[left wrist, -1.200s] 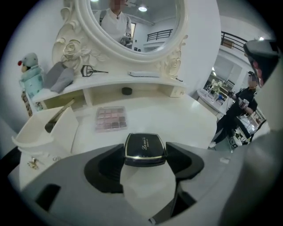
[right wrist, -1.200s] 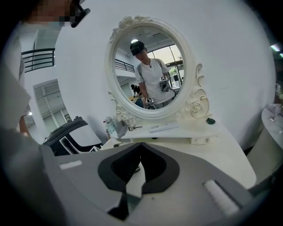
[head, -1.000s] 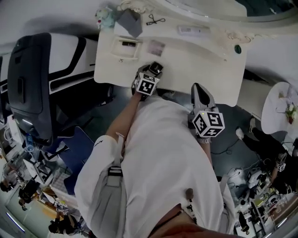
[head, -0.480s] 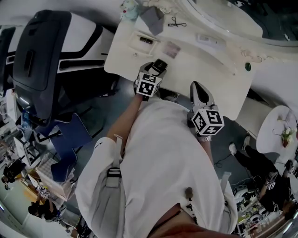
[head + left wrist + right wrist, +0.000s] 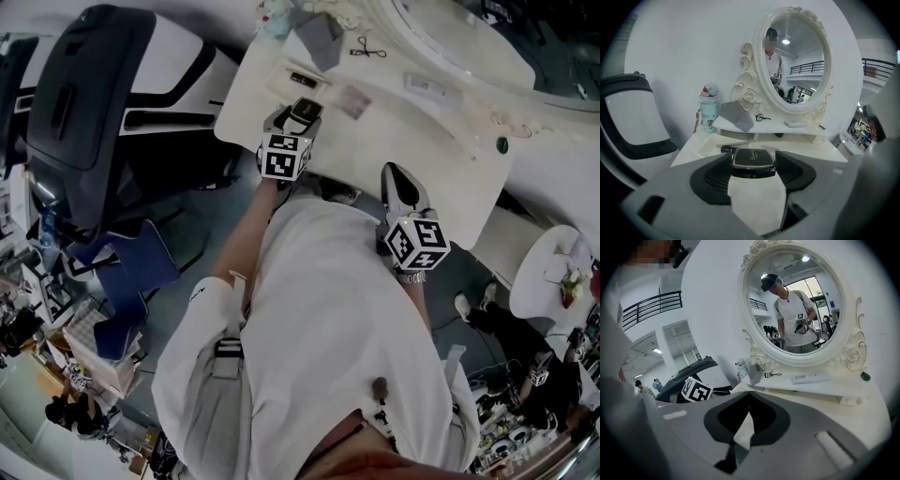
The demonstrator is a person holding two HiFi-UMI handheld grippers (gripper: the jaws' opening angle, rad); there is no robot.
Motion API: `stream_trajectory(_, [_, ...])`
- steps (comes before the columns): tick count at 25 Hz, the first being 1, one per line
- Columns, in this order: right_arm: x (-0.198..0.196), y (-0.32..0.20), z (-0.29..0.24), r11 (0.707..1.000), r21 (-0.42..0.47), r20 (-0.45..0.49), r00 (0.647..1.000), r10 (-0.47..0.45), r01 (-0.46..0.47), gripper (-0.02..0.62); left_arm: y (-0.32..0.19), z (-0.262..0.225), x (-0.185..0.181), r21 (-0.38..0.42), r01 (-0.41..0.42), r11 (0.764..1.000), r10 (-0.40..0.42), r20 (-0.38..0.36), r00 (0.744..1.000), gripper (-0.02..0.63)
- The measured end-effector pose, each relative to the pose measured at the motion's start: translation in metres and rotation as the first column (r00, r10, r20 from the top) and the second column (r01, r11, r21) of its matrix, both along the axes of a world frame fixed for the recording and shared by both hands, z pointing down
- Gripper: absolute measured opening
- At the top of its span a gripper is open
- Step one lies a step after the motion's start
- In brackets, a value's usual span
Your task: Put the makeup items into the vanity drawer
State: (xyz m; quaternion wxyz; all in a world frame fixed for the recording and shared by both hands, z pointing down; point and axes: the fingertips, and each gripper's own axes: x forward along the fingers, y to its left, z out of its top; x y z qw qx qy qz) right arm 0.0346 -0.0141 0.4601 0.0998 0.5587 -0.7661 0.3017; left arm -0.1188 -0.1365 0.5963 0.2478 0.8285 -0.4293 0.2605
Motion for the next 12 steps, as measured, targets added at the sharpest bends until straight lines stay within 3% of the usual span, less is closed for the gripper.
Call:
stream_trajectory(6, [0.006,0.000,0.000,0.999,-0.013,-0.009,0.999,0.037,-0.037,0.006,-0.022,0.009,-0.022,0.000,0.034,0.999,-0.034,0.039,0.999,0.296])
stream_trajectory(12, [0.008,-0.007,0.003,0.998,-0.027,-0.015,0.998,0.060,-0.060,0.006,-0.035,0.026,-0.028,-0.034,0.020,0.999,-0.017,0.079,0.997,0.296])
